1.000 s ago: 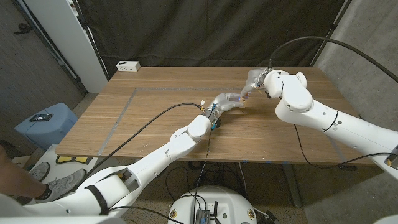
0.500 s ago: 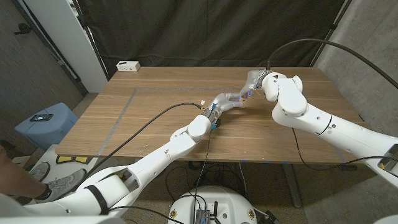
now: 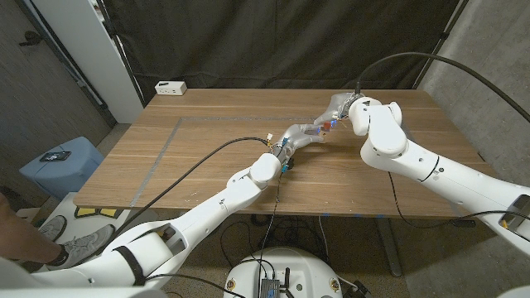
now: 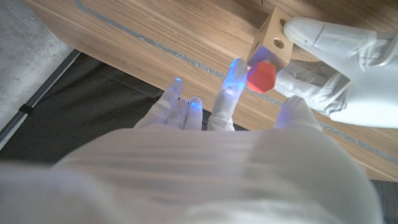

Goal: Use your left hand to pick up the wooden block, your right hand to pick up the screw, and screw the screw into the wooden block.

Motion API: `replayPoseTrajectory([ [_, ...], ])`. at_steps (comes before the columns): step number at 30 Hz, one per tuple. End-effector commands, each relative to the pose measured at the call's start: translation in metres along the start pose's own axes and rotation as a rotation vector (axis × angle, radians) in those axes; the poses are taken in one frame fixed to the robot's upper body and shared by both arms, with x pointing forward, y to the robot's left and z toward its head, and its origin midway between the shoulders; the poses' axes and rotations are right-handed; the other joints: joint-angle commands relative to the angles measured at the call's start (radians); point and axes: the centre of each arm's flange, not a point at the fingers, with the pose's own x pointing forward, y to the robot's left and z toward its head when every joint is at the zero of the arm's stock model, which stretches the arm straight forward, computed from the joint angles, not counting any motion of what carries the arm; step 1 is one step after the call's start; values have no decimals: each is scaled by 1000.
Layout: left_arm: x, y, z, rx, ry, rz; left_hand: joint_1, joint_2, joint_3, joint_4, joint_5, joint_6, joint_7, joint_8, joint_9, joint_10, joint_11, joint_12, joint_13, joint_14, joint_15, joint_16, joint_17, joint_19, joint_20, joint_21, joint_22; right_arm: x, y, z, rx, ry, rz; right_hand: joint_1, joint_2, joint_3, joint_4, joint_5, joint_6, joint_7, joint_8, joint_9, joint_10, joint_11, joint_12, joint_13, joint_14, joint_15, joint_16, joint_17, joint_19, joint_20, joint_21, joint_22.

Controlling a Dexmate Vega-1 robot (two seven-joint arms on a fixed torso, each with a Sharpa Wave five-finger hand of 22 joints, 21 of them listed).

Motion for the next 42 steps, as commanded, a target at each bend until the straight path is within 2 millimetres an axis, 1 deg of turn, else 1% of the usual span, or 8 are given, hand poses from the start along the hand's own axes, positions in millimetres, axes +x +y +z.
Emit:
replayPoseTrajectory([
  [1, 1, 1, -1, -3, 4, -1, 5, 4, 7, 1, 6, 4, -2, 7, 0, 7, -2, 7, 5, 10, -79, 0, 2, 8, 1, 2, 4, -3, -3, -3, -7, 15, -2, -26, -1, -13, 5, 14, -25, 4, -9, 4, -3, 6, -3, 4, -3, 8, -8, 5, -4, 3, -1, 3],
  [8, 2, 1, -2, -5, 3, -3, 4, 4, 7, 1, 6, 3, -1, 7, 0, 7, -2, 6, 5, 10, -80, -1, 2, 8, 1, 2, 4, -4, -5, -5, -10, 17, 4, -41, 0, -25, 12, 29, -77, 13, -32, -5, -20, 12, -10, 5, -9, 17, -13, 6, -10, 7, -2, 3],
  [23, 4, 2, -2, -11, 7, -2, 3, 5, 7, 3, 6, 2, 0, 6, 0, 7, -2, 7, 6, 11, -79, -1, 2, 9, 2, 1, 4, -12, -13, -10, 8, -40, -6, -57, 9, -46, 20, 63, -253, 36, -116, -45, -84, 31, -19, 8, -42, 41, -28, 5, -45, 22, -7, 2],
  [25, 4, 2, -2, -11, 7, -2, 3, 5, 7, 3, 6, 1, 0, 6, 0, 7, -2, 7, 6, 11, -80, -1, 2, 9, 2, 1, 4, -13, -14, -10, 7, -48, -8, -69, 31, -45, 32, 70, -281, 44, -134, -54, -92, 36, -17, 8, -48, 49, -27, 7, -53, 26, -7, 3],
  [27, 4, 2, -2, -11, 6, -1, 3, 4, 7, 3, 6, 1, -1, 6, 0, 7, -2, 7, 6, 11, -80, -1, 2, 9, 2, 1, 4, -14, -14, -11, 4, -59, 0, -77, 37, -46, 37, 71, -291, 45, -141, -58, -97, 40, -17, 8, -52, 54, -28, 8, -58, 28, -8, 3],
  [33, 4, 3, -2, -12, 6, 1, 4, 4, 7, 2, 6, 1, 0, 6, 0, 7, -2, 7, 6, 11, -80, -1, 2, 9, 2, 1, 4, -15, -14, -12, 5, -93, 15, -114, 73, -52, 63, 76, -361, 66, -189, -83, -132, 55, -17, 9, -78, 71, -30, 10, -84, 41, -9, 3],
  [38, 3, 3, -3, -14, 8, 3, 3, 4, 7, 3, 6, 1, 1, 6, 0, 7, -2, 7, 6, 11, -80, -2, 2, 9, 2, 1, 4, -18, -12, -15, 15, -131, 10, -109, 100, -43, 62, 77, -397, 78, -216, -96, -154, 65, -18, 9, -90, 84, -33, 7, -103, 50, -10, 3],
  [42, 3, 3, -3, -14, 8, 4, 5, 4, 8, 2, 6, -1, 0, 5, 0, 7, -2, 7, 6, 10, -80, -2, 2, 9, 2, 1, 4, -20, -11, -17, 19, -163, 10, -84, 125, -26, 46, 70, -433, 86, -243, -109, -171, 69, -16, 9, -102, 90, -35, 2, -115, 52, -8, 3],
])
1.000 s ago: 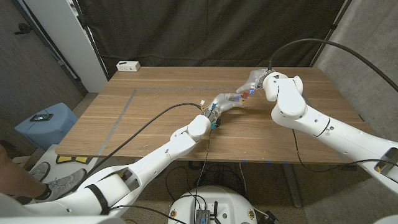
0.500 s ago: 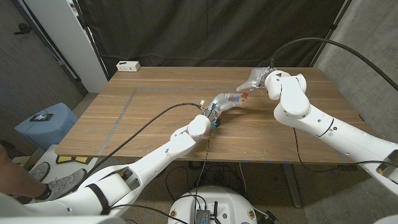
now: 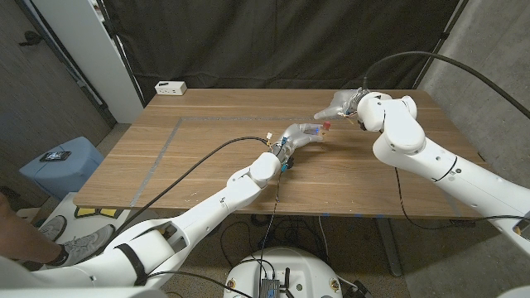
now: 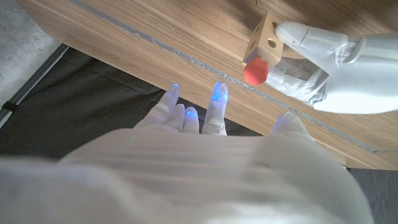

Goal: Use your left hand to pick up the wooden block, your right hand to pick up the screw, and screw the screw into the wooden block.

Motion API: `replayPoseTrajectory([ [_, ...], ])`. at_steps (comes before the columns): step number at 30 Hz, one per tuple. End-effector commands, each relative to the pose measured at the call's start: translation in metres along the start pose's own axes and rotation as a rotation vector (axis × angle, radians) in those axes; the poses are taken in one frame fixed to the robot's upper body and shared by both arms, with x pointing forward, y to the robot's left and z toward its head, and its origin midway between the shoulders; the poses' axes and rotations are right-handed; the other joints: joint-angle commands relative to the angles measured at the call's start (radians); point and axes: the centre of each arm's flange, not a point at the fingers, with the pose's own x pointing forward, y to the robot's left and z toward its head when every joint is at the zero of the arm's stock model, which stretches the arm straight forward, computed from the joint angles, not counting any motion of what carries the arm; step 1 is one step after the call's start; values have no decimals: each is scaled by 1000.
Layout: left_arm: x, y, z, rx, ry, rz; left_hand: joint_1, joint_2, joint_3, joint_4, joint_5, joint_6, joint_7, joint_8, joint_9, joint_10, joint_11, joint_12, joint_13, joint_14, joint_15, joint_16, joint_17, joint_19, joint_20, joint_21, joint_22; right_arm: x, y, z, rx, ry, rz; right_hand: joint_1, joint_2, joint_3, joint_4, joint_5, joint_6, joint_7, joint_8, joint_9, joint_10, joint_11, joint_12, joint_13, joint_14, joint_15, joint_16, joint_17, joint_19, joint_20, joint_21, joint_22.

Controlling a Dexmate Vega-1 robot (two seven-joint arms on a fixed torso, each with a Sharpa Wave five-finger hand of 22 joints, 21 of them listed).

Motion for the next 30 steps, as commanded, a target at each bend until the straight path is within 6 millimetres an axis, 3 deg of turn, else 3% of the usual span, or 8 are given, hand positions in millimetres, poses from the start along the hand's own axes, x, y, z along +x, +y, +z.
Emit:
replayPoseTrajectory([
  [1, -1, 1, -1, -4, 2, 5, 1, 9, 6, 1, 5, -1, 1, 5, 1, 12, -3, 6, 6, 11, -80, -2, 2, 9, 2, 1, 4, -7, 1, -4, 13, -84, 7, 20, 26, 23, -16, 1, -34, 4, -26, -10, -16, 2, 4, 3, -14, 9, -1, -3, -15, 1, -4, 3],
  [4, -1, 1, -1, -8, 2, 7, 0, 9, 6, 2, 5, -1, 1, 5, 1, 12, -3, 6, 6, 10, -80, -1, 2, 9, 2, 1, 4, -8, 2, -6, 8, -105, 10, 48, 35, 36, -40, -13, -75, 13, -55, -22, -37, 8, 3, 3, -26, 12, -3, -7, -28, 6, -4, 3],
  [10, -1, 2, -2, -14, 5, 8, 0, 9, 6, 2, 6, 1, 0, 6, 1, 12, -3, 6, 7, 10, -80, -2, 3, 8, 2, 1, 4, -12, 3, -9, 0, -146, -1, 84, 36, 52, -73, -38, -105, 14, -82, -35, -58, 15, 5, 3, -43, 17, -5, -10, -45, 8, -4, 3],
  [22, -1, 3, -2, -14, 4, 8, -1, 9, 5, 3, 5, 3, 0, 6, 1, 12, -3, 6, 7, 9, -80, -2, 3, 9, 1, 1, 4, -14, 4, -13, -31, -183, 6, 150, 9, 76, -142, -70, -136, -33, -118, -52, -105, 15, 4, 3, -78, 30, -7, -12, -78, 20, -6, 2],
  [30, -1, 3, -2, -10, 2, 4, 0, 8, 5, 2, 6, 1, 0, 6, 1, 12, -3, 6, 7, 10, -79, -2, 3, 9, 1, 1, 4, -11, 4, -12, -53, -165, 15, 186, 1, 90, -173, -81, -157, -50, -136, -57, -134, 8, 2, 4, -89, 35, -6, -12, -86, 22, -4, 2],
])
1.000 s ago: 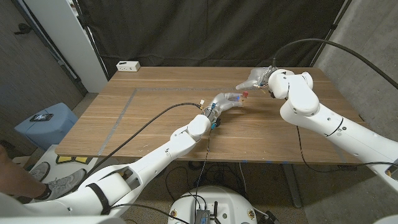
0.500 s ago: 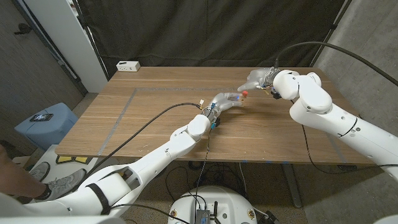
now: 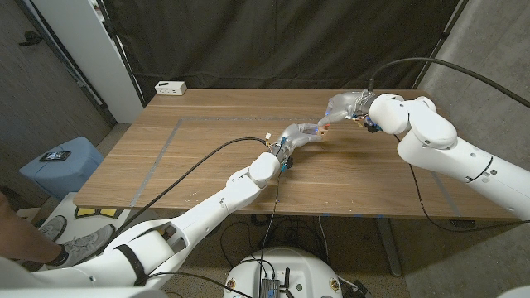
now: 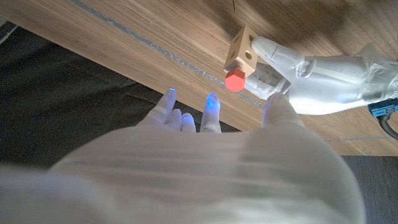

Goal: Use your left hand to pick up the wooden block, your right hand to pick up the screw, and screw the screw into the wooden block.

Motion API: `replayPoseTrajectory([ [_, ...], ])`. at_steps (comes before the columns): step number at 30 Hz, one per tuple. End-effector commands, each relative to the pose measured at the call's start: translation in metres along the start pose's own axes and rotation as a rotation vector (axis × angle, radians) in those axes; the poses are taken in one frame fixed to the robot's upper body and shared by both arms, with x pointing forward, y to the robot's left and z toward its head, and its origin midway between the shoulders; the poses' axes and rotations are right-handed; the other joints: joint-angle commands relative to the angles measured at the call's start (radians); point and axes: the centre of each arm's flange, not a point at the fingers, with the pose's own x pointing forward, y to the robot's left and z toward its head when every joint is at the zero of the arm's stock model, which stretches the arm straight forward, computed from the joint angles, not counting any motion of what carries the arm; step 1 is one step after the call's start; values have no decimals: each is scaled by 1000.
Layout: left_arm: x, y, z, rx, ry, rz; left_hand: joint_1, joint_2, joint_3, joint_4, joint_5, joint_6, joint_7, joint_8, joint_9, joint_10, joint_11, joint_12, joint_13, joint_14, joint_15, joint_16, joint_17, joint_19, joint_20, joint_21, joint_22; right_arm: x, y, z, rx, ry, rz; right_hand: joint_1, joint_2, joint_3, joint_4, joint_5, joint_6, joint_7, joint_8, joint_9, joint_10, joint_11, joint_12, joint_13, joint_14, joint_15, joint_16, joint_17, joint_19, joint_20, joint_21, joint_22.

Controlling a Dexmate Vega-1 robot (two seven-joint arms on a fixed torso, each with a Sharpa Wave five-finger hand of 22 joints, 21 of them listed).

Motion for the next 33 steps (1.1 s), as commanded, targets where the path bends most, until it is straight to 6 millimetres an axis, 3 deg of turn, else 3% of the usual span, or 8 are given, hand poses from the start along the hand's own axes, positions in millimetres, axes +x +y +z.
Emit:
replayPoseTrajectory([
  [1, 0, 1, 0, 2, -2, -3, 0, 8, 6, 3, 8, 1, 1, 5, 1, 11, -2, 6, 2, 10, -80, -2, 3, 9, 1, 1, 4, 1, 0, -1, -29, -1, 10, 25, -5, 9, -17, -6, -5, -14, -6, -1, -19, -2, 2, 4, -10, 1, 1, -1, -8, 1, 0, 2],
  [6, 0, 0, 0, 2, -2, -3, 1, 8, 6, 3, 8, 1, 1, 6, 1, 11, -2, 6, 2, 11, -80, -2, 3, 9, 1, 1, 4, 3, 1, -1, -39, 3, 2, 53, -5, 23, -35, -10, -8, -40, -12, -3, -25, -7, 5, 4, -11, 1, 4, 0, -9, 3, 2, 2],
  [11, -1, -1, 0, 2, -3, -5, 2, 8, 6, 3, 8, 2, 1, 6, 1, 11, -2, 6, 2, 12, -80, -1, 3, 8, 1, 1, 4, 4, 3, -2, -51, 8, -3, 96, -8, 42, -55, -18, -2, -85, -17, -5, -34, -28, 7, 4, -6, -6, 8, 0, -4, 4, 6, 2],
  [16, -2, -1, 1, 5, -5, -7, 1, 8, 6, 3, 8, 2, 0, 6, 1, 11, -1, 6, 2, 10, -79, -2, 3, 9, 1, 1, 4, 5, 4, -2, -63, 12, -10, 127, -16, 55, -62, -23, 8, -125, -19, -6, -35, -52, 10, 4, -1, -17, 11, -1, 3, 1, 8, 2],
  [24, -4, -2, 2, 9, -8, -11, 1, 9, 6, 4, 8, 1, 1, 6, 1, 10, -1, 6, 3, 10, -78, -2, 3, 9, 2, 1, 4, 5, 5, -2, -79, 3, -29, 166, -29, 71, -64, -24, 31, -149, -18, -7, -33, -102, 14, 4, 12, -42, 14, -1, 16, -19, 11, 2],
  [33, -6, -4, 3, 11, -9, -12, 1, 8, 6, 3, 8, 4, 0, 7, 1, 10, -1, 6, 3, 11, -80, -2, 3, 9, 2, 1, 4, 0, 9, -4, -96, -10, -66, 185, -45, 78, -59, -24, 76, -173, -6, -5, -14, -123, 19, 4, 31, -80, 18, -2, 33, -35, 13, 2],
])
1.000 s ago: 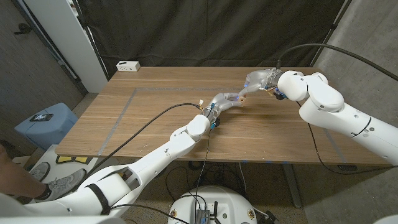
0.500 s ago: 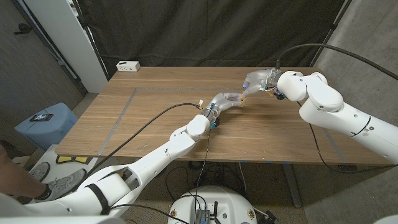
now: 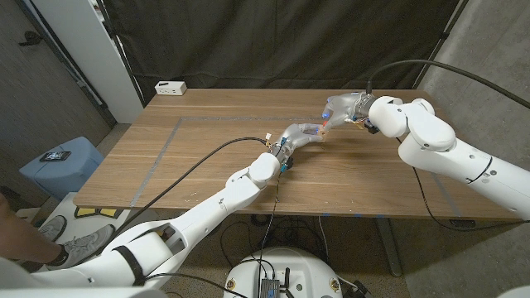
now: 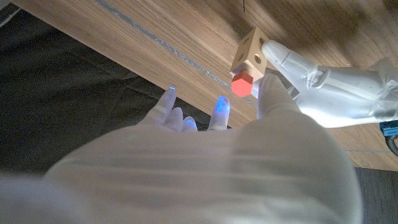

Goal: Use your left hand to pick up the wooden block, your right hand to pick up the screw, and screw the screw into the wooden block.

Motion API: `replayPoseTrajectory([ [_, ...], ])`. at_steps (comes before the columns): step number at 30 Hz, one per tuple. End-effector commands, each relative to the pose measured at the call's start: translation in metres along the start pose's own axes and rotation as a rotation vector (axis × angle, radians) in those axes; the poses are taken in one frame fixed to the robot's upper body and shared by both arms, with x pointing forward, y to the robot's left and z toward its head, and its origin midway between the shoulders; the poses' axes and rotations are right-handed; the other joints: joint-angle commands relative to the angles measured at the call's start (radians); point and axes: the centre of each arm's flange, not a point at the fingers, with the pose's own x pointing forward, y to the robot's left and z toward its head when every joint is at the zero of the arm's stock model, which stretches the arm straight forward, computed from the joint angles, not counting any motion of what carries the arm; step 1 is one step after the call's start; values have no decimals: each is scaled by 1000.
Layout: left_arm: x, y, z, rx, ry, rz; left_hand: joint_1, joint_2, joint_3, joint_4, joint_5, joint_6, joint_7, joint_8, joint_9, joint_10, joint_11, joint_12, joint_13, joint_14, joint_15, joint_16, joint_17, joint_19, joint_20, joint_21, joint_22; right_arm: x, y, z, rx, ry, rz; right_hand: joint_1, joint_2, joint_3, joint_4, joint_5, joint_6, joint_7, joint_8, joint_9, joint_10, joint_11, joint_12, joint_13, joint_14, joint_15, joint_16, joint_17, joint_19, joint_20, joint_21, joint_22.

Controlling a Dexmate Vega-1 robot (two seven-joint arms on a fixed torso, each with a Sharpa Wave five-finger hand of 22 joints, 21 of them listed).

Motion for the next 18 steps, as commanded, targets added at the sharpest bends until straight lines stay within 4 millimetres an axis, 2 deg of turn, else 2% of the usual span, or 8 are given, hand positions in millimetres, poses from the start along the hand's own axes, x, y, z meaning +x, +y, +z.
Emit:
replayPoseTrajectory([
  [1, -3, -2, 1, 6, 1, -3, 5, 12, 5, 2, 6, 6, 4, 7, 2, 12, 0, 5, 2, 7, -76, -2, 3, 9, 1, 1, 4, -5, 4, -3, -22, -11, -36, 21, -7, 9, 3, -1, 32, -10, 14, 4, 9, -15, 8, 4, 5, -15, 10, 3, 11, -12, 8, 2],
  [12, -7, -3, 1, 6, -1, 0, 3, 12, 5, 3, 6, 4, 2, 6, 2, 12, 0, 5, 2, 7, -75, -2, 3, 9, 1, 1, 4, -8, 6, -3, -25, -13, -51, 44, -10, 21, 5, 2, 97, -23, 39, 9, 27, -25, 11, 4, 21, -29, 12, 3, 26, -23, 10, 2],
  [18, -9, -3, 2, 8, -3, 4, 3, 12, 5, 3, 6, 3, 2, 6, 2, 13, 0, 5, 3, 7, -76, -2, 3, 9, 2, 1, 4, -9, 6, -3, -27, -17, -57, 54, -6, 28, 6, 3, 123, -21, 52, 14, 35, -28, 12, 4, 26, -35, 13, 4, 32, -28, 10, 2],
])
